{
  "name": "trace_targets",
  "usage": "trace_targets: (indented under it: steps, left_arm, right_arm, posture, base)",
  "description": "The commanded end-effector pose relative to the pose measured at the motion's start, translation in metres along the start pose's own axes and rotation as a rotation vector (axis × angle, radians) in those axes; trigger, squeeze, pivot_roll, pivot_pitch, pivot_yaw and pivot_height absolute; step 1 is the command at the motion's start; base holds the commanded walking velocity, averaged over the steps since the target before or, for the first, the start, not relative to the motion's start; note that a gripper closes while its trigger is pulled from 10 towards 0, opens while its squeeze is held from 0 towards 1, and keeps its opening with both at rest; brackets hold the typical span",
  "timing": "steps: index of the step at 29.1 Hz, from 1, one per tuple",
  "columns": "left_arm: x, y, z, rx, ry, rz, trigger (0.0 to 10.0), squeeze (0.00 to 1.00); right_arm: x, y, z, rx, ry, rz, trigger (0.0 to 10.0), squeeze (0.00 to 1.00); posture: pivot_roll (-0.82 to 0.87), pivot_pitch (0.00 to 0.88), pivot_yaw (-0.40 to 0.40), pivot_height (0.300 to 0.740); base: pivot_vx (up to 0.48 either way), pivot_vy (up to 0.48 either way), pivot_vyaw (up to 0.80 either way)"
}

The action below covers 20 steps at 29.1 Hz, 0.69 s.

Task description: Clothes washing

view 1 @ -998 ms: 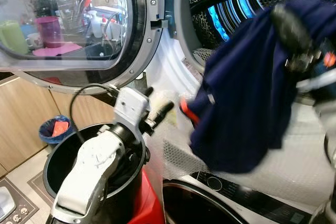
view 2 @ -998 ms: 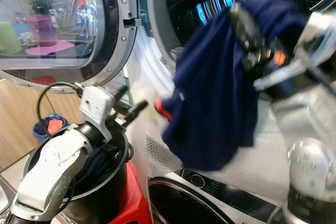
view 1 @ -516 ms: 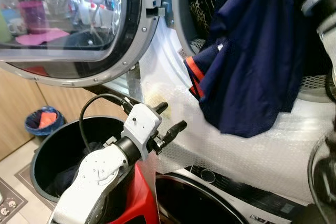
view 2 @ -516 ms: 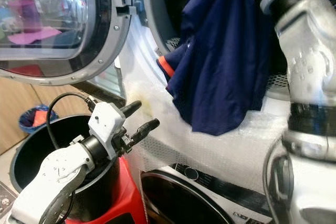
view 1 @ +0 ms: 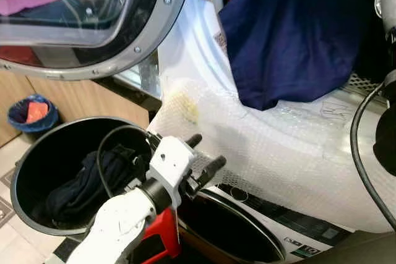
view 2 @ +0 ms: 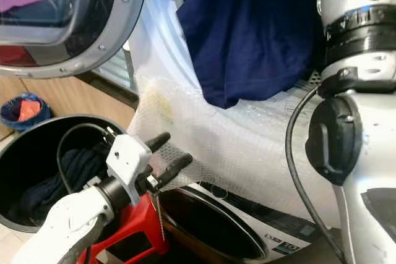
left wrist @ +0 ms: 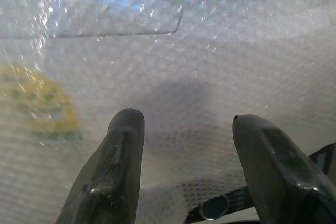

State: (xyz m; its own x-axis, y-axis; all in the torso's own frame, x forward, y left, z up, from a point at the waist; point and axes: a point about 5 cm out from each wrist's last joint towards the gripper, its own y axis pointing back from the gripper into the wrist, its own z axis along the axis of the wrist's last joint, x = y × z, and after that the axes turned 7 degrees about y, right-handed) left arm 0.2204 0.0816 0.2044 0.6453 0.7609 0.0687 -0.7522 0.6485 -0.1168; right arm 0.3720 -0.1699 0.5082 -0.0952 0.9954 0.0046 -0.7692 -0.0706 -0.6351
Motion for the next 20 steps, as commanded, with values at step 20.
trace_targets:
  steps: [20]
  left_arm:
    - [-0.024, 0.013, -0.003, 0.035, 0.086, 0.071, 10.0, 0.0]
  right_arm:
    - [-0.055, 0.006, 0.037, -0.135, 0.01, -0.428, 10.0, 0.0]
  posture:
    - [0.03, 0.265, -0.237, 0.74]
  base:
    - [0.0, 0.0, 0.0]
